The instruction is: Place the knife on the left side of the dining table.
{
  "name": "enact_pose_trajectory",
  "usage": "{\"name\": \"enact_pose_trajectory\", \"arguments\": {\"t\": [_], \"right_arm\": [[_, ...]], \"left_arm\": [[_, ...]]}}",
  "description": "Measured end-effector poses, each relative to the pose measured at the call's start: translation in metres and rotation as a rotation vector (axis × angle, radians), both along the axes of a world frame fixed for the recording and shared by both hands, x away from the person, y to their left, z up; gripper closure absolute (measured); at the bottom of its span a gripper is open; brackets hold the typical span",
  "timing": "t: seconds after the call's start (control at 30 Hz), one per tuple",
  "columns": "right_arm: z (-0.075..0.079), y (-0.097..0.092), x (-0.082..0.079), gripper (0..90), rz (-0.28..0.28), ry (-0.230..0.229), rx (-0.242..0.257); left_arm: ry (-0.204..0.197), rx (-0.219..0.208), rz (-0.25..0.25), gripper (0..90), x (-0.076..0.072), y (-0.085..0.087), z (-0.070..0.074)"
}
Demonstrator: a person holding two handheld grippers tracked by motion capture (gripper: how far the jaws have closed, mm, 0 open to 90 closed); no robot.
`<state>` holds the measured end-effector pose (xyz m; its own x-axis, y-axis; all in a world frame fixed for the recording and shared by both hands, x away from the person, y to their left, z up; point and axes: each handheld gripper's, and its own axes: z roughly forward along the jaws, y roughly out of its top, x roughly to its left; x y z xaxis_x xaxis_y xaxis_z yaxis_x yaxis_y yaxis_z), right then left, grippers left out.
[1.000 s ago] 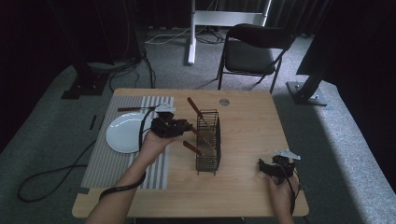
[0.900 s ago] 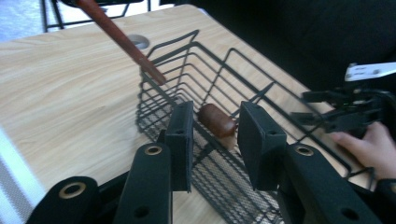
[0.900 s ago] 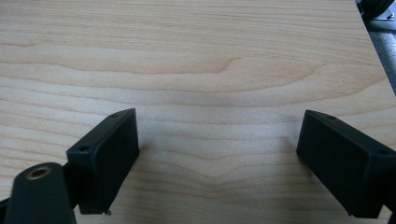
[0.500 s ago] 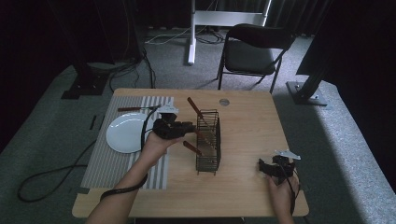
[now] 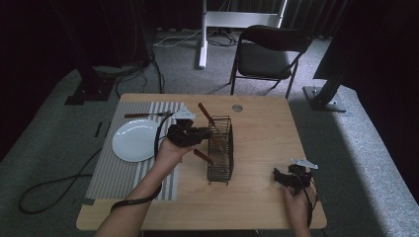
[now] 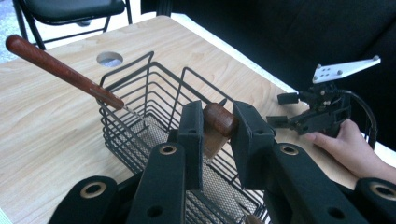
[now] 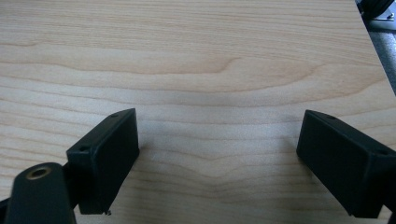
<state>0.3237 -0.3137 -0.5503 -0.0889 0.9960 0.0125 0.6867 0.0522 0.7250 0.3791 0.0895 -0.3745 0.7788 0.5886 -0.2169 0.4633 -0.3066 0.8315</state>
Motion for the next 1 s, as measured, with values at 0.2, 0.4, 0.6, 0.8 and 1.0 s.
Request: {"name": "enact_pose_trajectory", "arguments": {"t": [0.2, 0.4, 0.6, 0.8, 1.0], "right_arm": [[0.0, 0.0, 0.0, 12.1, 0.0, 0.0, 0.0], [0.0, 0.0, 0.0, 12.1, 0.0, 0.0, 0.0], [0.0, 0.0, 0.0, 12.1, 0.0, 0.001, 0.0], [0.0, 0.0, 0.0, 12.1, 0.0, 0.001, 0.0], [0.0, 0.0, 0.0, 12.1, 0.0, 0.002, 0.0]], "left_arm": [[-0.001, -0.011, -0.007, 75.2, -0.003, 0.003, 0.006], [-0.017, -0.009, -0.002, 75.2, -0.009, 0.008, 0.017], [-0.052, -0.013, -0.01, 75.2, -0.019, 0.015, 0.037], [-0.082, -0.024, 0.003, 75.2, -0.027, 0.026, 0.055], [-0.127, -0.028, 0.012, 75.3, -0.035, 0.037, 0.076]]}}
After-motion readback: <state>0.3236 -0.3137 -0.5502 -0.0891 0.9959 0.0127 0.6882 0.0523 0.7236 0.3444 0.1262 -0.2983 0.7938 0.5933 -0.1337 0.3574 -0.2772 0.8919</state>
